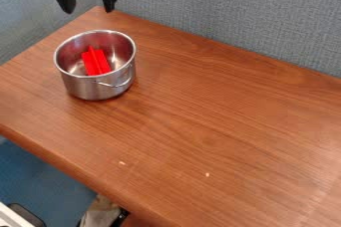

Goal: Put the red object in the metal pot

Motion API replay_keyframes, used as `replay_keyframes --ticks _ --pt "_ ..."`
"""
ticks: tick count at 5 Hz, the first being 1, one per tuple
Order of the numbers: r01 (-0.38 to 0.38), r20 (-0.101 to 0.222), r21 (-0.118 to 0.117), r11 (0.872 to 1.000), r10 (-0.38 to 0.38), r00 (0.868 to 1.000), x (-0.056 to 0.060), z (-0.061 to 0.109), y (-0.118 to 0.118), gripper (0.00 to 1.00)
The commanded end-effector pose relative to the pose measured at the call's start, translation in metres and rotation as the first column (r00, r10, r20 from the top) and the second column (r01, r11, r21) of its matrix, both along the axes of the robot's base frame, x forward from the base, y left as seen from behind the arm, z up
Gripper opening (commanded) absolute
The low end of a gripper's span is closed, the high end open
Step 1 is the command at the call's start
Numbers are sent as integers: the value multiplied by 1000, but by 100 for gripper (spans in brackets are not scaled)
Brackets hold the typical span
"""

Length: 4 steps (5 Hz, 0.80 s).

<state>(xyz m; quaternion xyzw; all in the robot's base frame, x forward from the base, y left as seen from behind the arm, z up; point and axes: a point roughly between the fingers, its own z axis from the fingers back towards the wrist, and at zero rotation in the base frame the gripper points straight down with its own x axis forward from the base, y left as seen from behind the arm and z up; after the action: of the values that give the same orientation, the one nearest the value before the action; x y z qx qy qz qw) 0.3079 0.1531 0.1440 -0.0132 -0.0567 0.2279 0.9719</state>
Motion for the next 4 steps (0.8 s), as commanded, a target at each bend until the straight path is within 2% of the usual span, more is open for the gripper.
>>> replay_keyframes --ticks 1,3,4 --pt "24 55 78 997 -28 998 -1 36 3 100" --pt "39 38 97 995 -43 998 21 14 2 100" --pt "65 5 76 995 -66 998 25 7 6 100"
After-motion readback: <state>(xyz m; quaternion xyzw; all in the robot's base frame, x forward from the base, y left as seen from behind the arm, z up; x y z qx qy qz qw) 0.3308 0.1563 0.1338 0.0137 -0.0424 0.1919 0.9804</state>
